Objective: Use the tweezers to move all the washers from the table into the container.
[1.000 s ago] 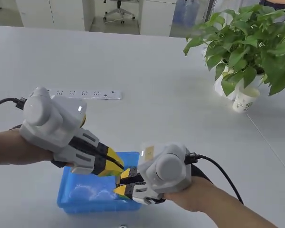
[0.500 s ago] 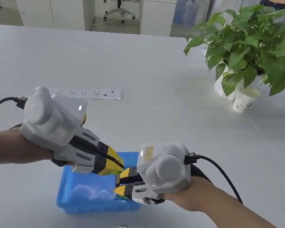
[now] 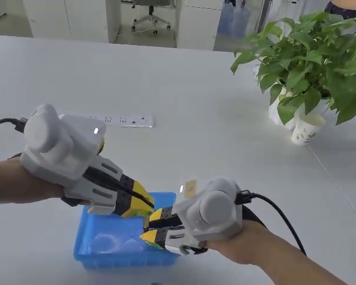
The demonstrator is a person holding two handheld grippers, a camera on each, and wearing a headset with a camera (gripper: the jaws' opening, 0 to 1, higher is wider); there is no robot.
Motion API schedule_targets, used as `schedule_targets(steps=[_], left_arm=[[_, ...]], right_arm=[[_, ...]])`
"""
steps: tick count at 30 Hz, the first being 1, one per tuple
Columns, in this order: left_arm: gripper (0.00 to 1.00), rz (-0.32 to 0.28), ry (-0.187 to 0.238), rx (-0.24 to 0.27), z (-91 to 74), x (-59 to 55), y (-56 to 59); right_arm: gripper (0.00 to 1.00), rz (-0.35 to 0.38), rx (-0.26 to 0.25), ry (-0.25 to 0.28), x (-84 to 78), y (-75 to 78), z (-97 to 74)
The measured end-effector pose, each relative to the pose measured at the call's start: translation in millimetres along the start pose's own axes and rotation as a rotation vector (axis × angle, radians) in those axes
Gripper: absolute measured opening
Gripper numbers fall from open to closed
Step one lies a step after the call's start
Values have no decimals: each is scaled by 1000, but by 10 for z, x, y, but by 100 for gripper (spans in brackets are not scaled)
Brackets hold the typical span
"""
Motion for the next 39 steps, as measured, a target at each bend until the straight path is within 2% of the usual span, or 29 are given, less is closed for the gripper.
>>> schedule_targets(steps=[13,23,31,39], left_arm=[[4,36,21,-7,-149,265,41],[3,65,29,-22,-200,436,167],[3,77,37,-28,-184,506,279],[3,76,47,-33,-139,524,391]], right_arm=[[10,-17,4,45,190,-117,-209],[10,-11,26,51,243,-269,-350],[9,-2,37,44,214,-371,-415],[9,-5,35,33,136,-458,-456]])
Point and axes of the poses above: the centre of the closed fingertips' face, and the gripper's own axes: z roughly forward along the fingers, y roughly to its right, x roughly out of its top, the point moved 5 cm from there along -z, roughly backward along the fingers, and after that the axes turned 15 degrees about z, right-handed, at the moved point
